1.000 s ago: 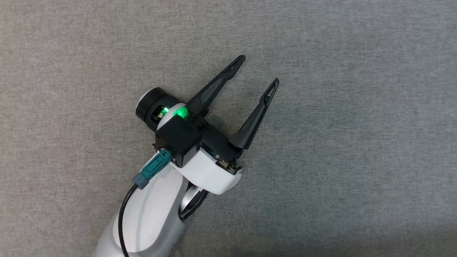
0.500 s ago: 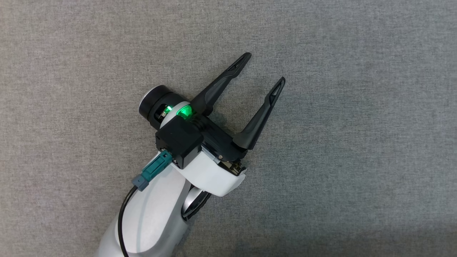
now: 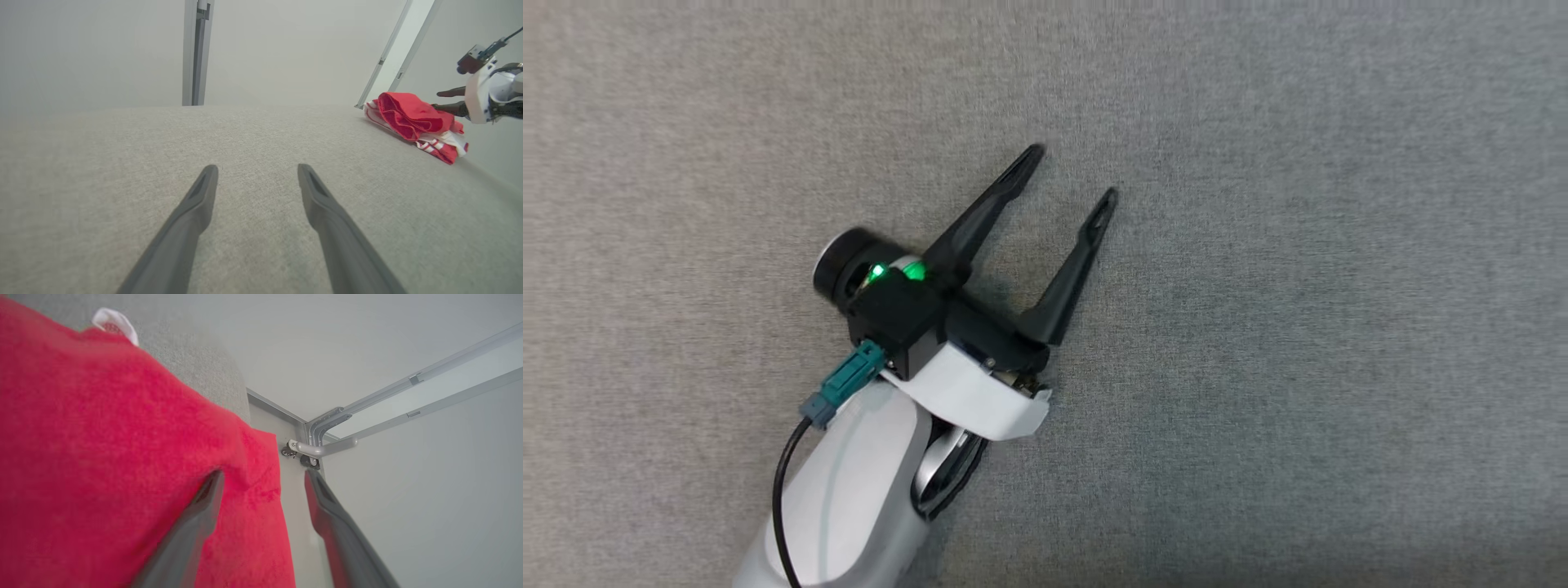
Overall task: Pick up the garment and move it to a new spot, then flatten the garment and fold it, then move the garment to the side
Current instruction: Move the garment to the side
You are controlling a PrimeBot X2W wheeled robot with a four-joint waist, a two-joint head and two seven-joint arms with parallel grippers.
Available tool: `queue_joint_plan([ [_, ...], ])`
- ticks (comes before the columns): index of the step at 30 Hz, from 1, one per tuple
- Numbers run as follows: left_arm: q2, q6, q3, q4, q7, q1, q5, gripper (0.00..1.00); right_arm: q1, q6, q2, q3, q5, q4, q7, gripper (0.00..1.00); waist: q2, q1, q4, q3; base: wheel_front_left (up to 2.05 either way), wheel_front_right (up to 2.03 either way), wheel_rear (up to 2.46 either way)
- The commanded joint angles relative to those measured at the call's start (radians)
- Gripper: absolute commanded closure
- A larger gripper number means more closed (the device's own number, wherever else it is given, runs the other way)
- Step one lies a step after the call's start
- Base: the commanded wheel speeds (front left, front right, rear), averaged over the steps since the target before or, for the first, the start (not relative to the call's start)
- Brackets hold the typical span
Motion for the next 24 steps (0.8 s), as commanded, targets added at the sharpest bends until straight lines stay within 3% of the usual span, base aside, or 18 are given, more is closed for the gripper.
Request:
queue_joint_plan([
  [1,0.007,0.002,0.010,0.009,0.002,0.028,-0.009,0.00,-0.005,-0.001,0.016,0.002,-0.007,-0.018,-0.009,0.00,0.0000,0.0000,0.002,-0.060,0.00,0.00,0.00],
  [14,0.007,0.035,0.161,-0.002,0.001,0.209,-0.049,0.00,0.093,-0.001,0.201,0.096,0.087,-0.194,-0.177,0.00,0.0000,0.0000,0.001,-0.357,0.00,0.00,0.00],
  [24,0.006,0.067,0.315,-0.043,0.001,0.377,-0.010,0.00,0.339,-0.001,0.434,0.125,0.153,-0.343,-0.336,0.00,0.0000,0.0000,0.014,-0.528,0.00,0.00,0.00],
])
